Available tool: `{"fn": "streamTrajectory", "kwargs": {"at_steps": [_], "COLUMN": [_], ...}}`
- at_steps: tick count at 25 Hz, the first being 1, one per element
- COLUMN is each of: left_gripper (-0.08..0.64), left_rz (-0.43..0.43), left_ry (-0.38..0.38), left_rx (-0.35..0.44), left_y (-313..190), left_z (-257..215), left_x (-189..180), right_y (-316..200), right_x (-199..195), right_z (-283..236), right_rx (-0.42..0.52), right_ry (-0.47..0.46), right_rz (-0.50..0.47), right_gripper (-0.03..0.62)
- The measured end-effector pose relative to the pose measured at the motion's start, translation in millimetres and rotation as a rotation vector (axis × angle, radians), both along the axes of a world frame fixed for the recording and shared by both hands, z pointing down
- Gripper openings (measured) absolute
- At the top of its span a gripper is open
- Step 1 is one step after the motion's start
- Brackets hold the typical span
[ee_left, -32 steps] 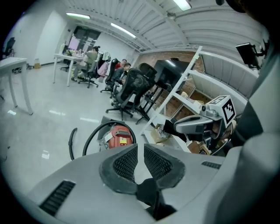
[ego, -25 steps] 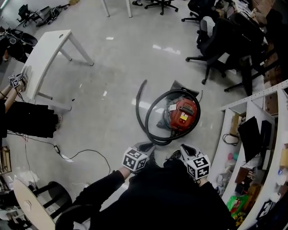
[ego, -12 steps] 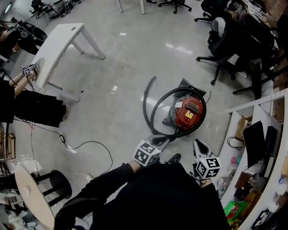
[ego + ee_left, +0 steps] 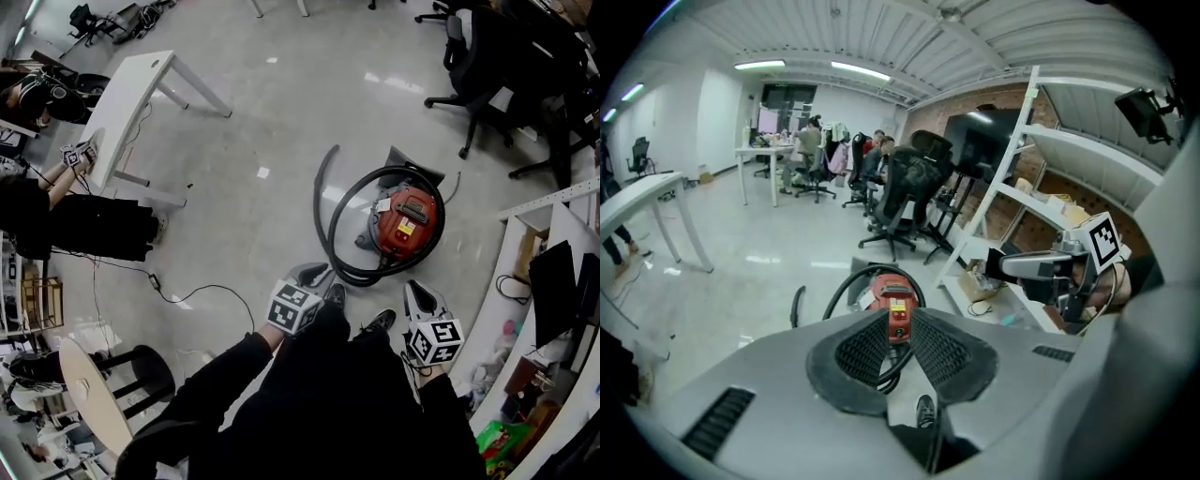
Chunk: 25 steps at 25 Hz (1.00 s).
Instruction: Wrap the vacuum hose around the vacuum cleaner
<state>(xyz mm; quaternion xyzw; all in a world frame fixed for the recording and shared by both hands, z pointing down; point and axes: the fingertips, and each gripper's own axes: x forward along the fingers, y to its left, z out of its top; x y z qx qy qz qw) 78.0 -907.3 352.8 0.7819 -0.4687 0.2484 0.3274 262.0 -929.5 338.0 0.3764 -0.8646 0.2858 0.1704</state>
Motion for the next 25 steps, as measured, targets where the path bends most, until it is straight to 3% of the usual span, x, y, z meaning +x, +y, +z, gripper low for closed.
{"fn": "streamTrajectory", "kwargs": {"at_steps": [5,9,13,17,21,25], "left_gripper": [0.067,0.119,0.214,0.235,0.235,0.235], "left_rz": [-0.111,-0.135,-0.011,0.117,0.142,0.119], "left_ry": [-0.063,-0.066,-0.126,-0.207,-0.284,-0.332], "left_rx": [-0.014,-0.071,-0.182,-0.236,-0.278,-0.216], "left_y": [-48.3,-113.4,-182.6,-254.8,-300.7,-348.0], "left_z": [27.3,91.2,192.6,297.5,419.0,528.7], "left_x": [-76.7,-156.5,-224.1,-266.2,-290.1,-291.3], "right_y": [-35.5,-86.7,-138.7,-180.8,-168.8,-146.4], "right_x": [-12.1,-49.4,-99.6,-145.1,-166.0,-174.1], "right_z": [25.1,58.8,102.4,146.9,231.6,341.0], "right_rx": [-0.046,-0.078,-0.126,-0.134,-0.159,-0.201], "right_ry": [0.046,0.096,0.108,0.072,0.095,0.100], "right_rz": [0.000,0.038,0.148,0.179,0.145,0.085], "right_gripper": [0.032,0.033,0.034,0.034,0.034,0.034]}}
